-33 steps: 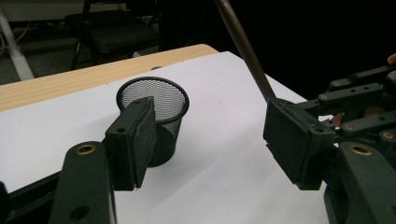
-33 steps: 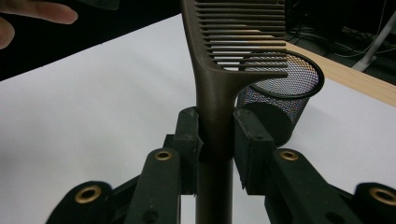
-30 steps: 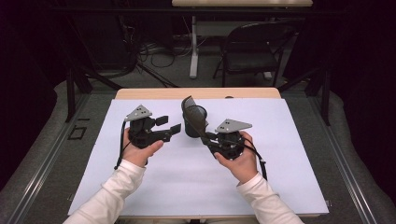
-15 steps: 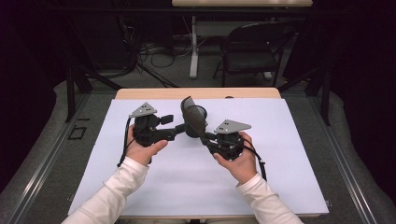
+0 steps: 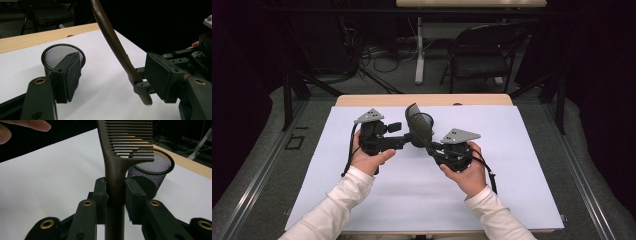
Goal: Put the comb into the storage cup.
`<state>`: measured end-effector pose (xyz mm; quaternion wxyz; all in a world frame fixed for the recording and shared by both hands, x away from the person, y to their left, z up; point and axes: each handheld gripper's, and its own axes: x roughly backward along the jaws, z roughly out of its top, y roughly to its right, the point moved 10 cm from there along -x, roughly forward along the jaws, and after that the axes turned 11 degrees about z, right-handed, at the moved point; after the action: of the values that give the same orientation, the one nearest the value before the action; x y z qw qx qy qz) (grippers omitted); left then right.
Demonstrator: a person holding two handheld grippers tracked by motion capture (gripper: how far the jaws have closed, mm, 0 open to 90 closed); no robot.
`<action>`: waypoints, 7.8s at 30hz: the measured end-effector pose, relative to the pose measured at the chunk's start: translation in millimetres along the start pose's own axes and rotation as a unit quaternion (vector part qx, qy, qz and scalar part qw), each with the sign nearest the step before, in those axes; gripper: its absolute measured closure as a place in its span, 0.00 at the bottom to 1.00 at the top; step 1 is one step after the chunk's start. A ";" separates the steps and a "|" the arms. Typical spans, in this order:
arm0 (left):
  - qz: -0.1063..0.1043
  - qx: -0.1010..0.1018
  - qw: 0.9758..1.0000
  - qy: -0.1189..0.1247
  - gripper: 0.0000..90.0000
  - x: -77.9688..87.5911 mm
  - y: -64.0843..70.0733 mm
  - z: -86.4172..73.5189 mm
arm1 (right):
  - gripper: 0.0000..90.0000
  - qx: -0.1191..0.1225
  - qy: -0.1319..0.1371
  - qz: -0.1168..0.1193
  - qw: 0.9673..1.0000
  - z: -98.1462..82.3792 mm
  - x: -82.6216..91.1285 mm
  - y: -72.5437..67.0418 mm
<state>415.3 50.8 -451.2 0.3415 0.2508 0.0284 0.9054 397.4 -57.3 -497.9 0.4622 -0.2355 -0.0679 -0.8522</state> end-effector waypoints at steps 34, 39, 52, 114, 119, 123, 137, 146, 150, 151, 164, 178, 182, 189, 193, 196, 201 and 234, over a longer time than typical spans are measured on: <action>-0.011 0.047 0.999 -0.022 0.40 -18.2 7.9 0.0 | 0.81 0.003 0.002 0.002 1.000 -0.3 -2.8 -4.2; -0.020 0.066 0.997 -0.026 0.42 -19.5 8.6 0.2 | 0.81 0.006 0.002 0.003 1.000 -0.5 -3.6 -4.9; -0.030 0.089 0.995 -0.034 0.51 -25.8 10.7 -0.7 | 0.81 0.007 0.003 0.004 1.000 -0.7 -4.8 -7.0; -0.048 0.125 0.990 -0.045 0.85 -32.6 10.7 0.8 | 0.81 0.012 0.007 0.005 1.000 -1.4 -6.7 -9.4; -0.050 0.128 0.989 -0.048 0.88 -32.9 10.8 0.4 | 0.81 0.013 0.006 0.006 1.000 -1.6 -7.0 -9.5; -0.053 0.133 0.989 -0.049 0.90 -32.8 10.7 0.5 | 0.81 0.012 0.005 0.007 1.000 -1.8 -7.0 -9.9; -0.066 0.157 0.984 -0.054 0.93 -33.2 10.9 0.1 | 0.81 0.014 0.002 0.006 1.000 -2.8 -8.0 -9.3; -0.075 0.189 0.978 -0.055 0.94 -33.6 10.3 -0.4 | 0.81 0.015 0.001 0.005 1.000 -3.2 -8.5 -9.2; -0.074 0.189 0.978 -0.053 0.94 -33.6 10.2 -0.6 | 0.81 0.014 0.002 0.005 1.000 -3.4 -9.0 -9.5; -0.074 0.190 0.977 -0.054 0.94 -33.5 10.2 -0.6 | 0.81 0.015 0.002 0.005 1.000 -3.4 -9.0 -9.5; -0.075 0.201 0.975 -0.053 0.94 -33.4 10.4 0.1 | 0.81 0.011 0.002 0.008 1.000 -3.3 -9.2 -9.7; -0.073 0.204 0.975 -0.050 0.95 -35.6 11.0 1.9 | 0.81 0.004 0.004 0.010 1.000 -3.0 -8.8 -8.1; -0.071 0.205 0.975 -0.051 0.95 -37.1 11.0 2.0 | 0.80 0.004 0.003 0.010 1.000 -3.5 -9.0 -7.3; -0.069 0.206 0.975 -0.053 0.95 -39.3 10.9 2.5 | 0.79 0.000 0.002 0.013 1.000 -4.3 -9.7 -6.2; -0.069 0.206 0.975 -0.052 0.95 -40.5 11.2 3.1 | 0.78 -0.003 0.003 0.015 1.000 -4.2 -9.1 -5.5; -0.066 0.205 0.975 -0.053 0.95 -41.6 11.6 3.4 | 0.78 -0.005 0.002 0.014 1.000 -4.7 -9.2 -5.0; -0.065 0.205 0.975 -0.051 0.95 -42.7 11.5 4.9 | 0.74 -0.006 0.005 0.015 1.000 -3.8 -8.9 -4.1; -0.013 0.193 0.981 -0.031 0.95 -40.6 -14.8 10.9 | 0.52 0.031 -0.022 0.009 0.999 -0.7 -8.2 -5.4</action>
<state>455.4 35.1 -462.6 0.2991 0.3394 0.1957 0.8701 396.5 -48.3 -501.8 0.4755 -0.2402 -0.1019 -0.8402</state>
